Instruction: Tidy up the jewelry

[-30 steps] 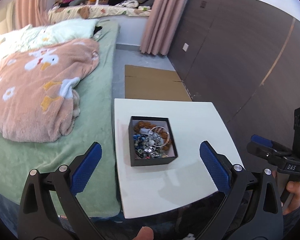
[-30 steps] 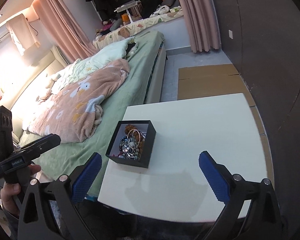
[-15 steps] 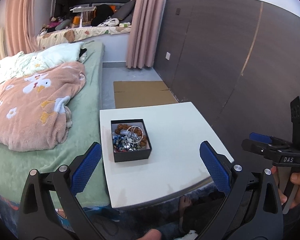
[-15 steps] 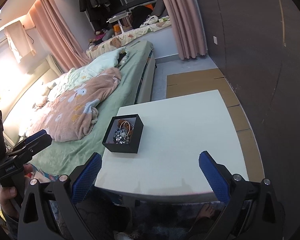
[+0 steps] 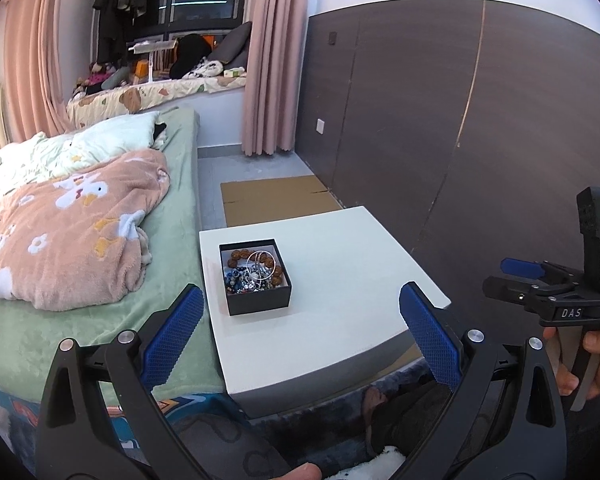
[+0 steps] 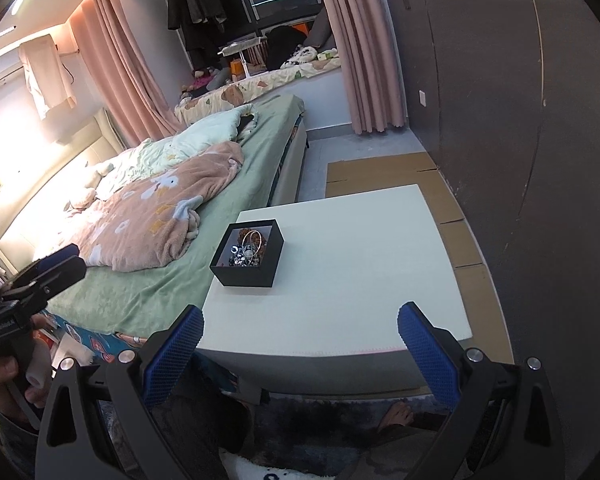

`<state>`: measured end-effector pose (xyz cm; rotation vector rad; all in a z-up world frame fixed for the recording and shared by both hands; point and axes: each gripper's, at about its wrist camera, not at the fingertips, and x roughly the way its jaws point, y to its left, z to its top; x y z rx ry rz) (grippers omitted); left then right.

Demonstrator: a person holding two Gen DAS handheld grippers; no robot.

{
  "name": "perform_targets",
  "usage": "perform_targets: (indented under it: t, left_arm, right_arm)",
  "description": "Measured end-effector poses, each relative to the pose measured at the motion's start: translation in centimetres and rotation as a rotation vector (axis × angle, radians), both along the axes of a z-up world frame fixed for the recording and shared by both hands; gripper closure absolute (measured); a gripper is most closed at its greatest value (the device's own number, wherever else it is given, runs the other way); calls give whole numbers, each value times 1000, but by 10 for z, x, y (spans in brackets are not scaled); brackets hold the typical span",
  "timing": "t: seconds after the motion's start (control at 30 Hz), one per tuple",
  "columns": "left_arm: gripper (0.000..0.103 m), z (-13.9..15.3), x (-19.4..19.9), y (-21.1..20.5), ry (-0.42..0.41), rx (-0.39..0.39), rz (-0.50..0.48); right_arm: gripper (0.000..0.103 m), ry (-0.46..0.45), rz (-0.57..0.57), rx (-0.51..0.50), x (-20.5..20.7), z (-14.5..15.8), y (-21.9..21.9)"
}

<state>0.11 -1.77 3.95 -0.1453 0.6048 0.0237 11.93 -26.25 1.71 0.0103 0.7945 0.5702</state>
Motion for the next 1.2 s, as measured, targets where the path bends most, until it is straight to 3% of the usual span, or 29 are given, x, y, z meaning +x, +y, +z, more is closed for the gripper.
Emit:
perform_targets:
  t: [0.57,1.2]
  left_arm:
    - [5,7,-29,-4,-51,-16,4]
    - [5,15,-42,-9,-75,16,36]
  right_arm:
    - [8,-72,-10,-46,-32,18,3]
    - [8,-72,-23,-38,-38,21,-2]
